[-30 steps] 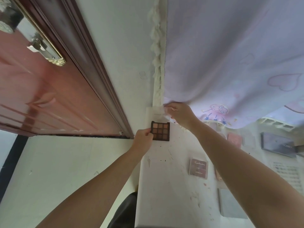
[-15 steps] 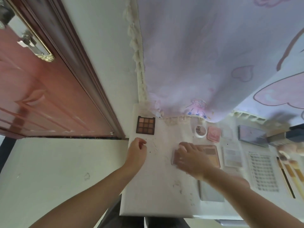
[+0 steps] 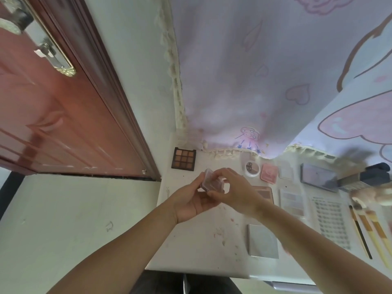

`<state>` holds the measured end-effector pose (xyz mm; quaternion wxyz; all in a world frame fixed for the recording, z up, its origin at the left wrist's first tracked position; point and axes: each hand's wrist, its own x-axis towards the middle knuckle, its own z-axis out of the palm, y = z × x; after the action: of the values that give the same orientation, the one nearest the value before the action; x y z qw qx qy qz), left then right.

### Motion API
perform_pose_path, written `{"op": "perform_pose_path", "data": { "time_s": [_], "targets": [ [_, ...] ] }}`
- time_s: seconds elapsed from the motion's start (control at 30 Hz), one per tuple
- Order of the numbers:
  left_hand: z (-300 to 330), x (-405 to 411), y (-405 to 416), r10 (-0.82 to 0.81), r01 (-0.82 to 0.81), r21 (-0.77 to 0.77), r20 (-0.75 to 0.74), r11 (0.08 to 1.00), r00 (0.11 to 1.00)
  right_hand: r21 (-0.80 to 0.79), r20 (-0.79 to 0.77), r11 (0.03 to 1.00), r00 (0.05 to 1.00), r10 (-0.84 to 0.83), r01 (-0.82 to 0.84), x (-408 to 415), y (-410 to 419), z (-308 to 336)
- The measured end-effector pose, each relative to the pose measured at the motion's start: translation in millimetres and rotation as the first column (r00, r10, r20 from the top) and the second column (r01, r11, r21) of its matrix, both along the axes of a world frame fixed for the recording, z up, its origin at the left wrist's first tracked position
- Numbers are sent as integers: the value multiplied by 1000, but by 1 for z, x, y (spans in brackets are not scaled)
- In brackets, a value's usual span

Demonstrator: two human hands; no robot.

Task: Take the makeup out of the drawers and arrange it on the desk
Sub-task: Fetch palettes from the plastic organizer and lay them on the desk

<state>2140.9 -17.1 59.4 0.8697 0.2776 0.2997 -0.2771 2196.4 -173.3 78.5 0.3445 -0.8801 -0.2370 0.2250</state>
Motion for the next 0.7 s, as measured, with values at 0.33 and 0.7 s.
{"op": "perform_pose_path", "data": {
  "time_s": [0.33,0.7],
  "targets": [
    [1,19,-3,140,-147,-126,-59,981,988,-20,-83,991,988,127,-129,45,3,12],
    [-19,31,-8,212,-241,-126,-208,962,955,39,-369,996,928,-59,79,115,12,8]
  ]
}}
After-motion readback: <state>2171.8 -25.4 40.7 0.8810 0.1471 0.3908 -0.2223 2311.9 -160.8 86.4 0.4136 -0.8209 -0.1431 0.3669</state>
